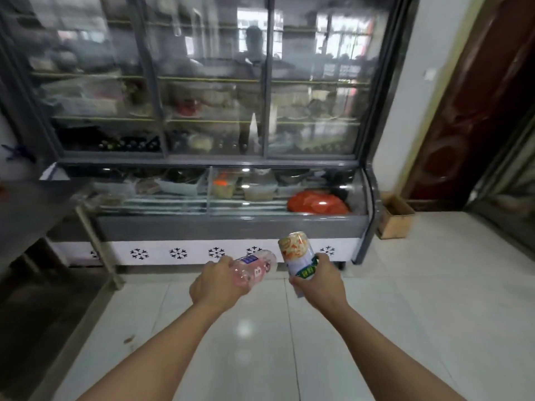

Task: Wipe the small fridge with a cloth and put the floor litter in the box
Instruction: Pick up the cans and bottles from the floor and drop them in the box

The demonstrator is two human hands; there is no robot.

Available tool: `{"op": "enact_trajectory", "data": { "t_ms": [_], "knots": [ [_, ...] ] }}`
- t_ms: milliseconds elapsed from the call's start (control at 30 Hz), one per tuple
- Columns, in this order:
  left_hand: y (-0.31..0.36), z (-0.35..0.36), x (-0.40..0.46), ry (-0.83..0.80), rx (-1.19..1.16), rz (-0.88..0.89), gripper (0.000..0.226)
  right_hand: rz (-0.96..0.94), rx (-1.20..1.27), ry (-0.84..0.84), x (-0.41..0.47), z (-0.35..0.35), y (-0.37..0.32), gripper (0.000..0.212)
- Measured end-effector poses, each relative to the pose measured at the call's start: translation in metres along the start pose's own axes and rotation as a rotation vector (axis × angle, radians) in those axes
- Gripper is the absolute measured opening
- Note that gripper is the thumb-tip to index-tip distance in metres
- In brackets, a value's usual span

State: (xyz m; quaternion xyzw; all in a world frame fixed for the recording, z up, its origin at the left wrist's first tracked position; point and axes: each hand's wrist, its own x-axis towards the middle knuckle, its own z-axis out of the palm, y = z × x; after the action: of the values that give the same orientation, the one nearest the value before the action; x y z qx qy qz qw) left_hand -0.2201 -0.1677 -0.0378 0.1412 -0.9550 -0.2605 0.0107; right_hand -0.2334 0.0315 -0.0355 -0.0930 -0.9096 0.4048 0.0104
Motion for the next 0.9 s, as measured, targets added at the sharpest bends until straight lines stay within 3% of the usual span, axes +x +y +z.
{"op": "enact_trajectory", "data": {
  "t_ms": [533, 900],
  "knots": [
    [0.296, 0.164, -0.017, -0.208, 0.031, 0.338, 0.052, 0.299, 0.037, 0.320, 0.058, -0.240, 0.219, 0.059],
    [0.493, 0.288, 0.036, -0.325, 0.035, 0.598, 0.055, 0.479, 0.010, 0.527, 0.141, -0.373, 0.327, 0.059]
  ]
}}
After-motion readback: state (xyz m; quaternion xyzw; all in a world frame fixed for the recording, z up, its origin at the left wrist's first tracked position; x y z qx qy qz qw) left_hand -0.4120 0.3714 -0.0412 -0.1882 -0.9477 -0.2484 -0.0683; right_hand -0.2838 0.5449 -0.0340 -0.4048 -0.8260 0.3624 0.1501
